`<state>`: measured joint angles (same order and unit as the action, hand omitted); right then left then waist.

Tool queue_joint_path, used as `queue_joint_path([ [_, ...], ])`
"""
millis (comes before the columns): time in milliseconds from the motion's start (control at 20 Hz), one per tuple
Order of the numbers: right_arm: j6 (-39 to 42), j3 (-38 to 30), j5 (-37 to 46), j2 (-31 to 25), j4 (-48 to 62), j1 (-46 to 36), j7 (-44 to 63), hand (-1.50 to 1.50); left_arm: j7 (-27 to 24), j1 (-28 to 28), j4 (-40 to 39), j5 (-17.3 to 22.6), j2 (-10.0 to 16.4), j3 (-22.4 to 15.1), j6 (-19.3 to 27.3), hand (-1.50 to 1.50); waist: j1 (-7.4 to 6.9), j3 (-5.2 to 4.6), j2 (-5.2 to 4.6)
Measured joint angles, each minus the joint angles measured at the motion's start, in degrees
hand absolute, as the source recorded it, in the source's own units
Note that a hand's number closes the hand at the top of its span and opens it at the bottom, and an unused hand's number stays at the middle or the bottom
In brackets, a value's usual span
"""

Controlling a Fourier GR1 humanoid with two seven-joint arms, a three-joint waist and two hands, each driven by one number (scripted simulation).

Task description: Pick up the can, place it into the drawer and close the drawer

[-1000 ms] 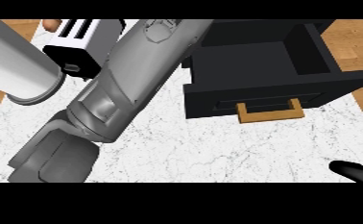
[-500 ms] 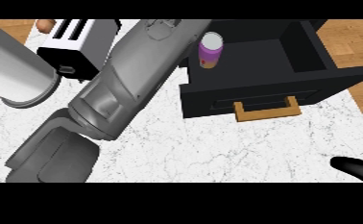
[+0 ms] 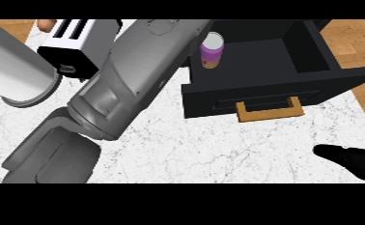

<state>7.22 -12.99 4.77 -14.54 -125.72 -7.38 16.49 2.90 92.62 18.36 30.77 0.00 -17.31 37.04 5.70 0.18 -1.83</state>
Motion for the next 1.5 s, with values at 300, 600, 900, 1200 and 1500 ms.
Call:
queue_joint_path([
  [300, 0.1, 5.5, 11.4, -2.8, 4.0, -3.0, -2.9, -1.5, -2.5, -0.1, -0.4, 2.6, 0.0, 1.2, -0.4, -1.5, -0.95, -0.05, -0.09],
  [600, -2.4, 12.4, 23.9, -3.7, 11.6, -7.3, -6.1, -1.5, -3.4, 1.1, -1.4, 3.5, 0.0, 1.0, -0.1, -1.5, -2.51, -0.08, 0.16],
  [900, -6.3, 17.5, 34.0, -3.3, 23.7, -10.7, -10.7, -1.5, -4.0, 1.6, -2.8, 2.7, 0.1, 0.8, -0.9, -1.5, -4.16, -0.07, 0.5],
  [1200, -12.6, 20.8, 43.4, -1.5, 38.7, -16.4, -13.9, -1.5, -3.1, 1.8, -2.9, 2.5, 1.2, 2.0, -3.0, -1.5, -5.58, -0.1, 0.82],
  [1500, -20.6, 20.7, 48.9, 1.8, 54.7, -23.3, -17.1, -1.5, -2.3, 0.2, -0.9, 1.5, 2.9, 2.3, -3.1, -1.5, -6.82, -0.12, 1.19],
])
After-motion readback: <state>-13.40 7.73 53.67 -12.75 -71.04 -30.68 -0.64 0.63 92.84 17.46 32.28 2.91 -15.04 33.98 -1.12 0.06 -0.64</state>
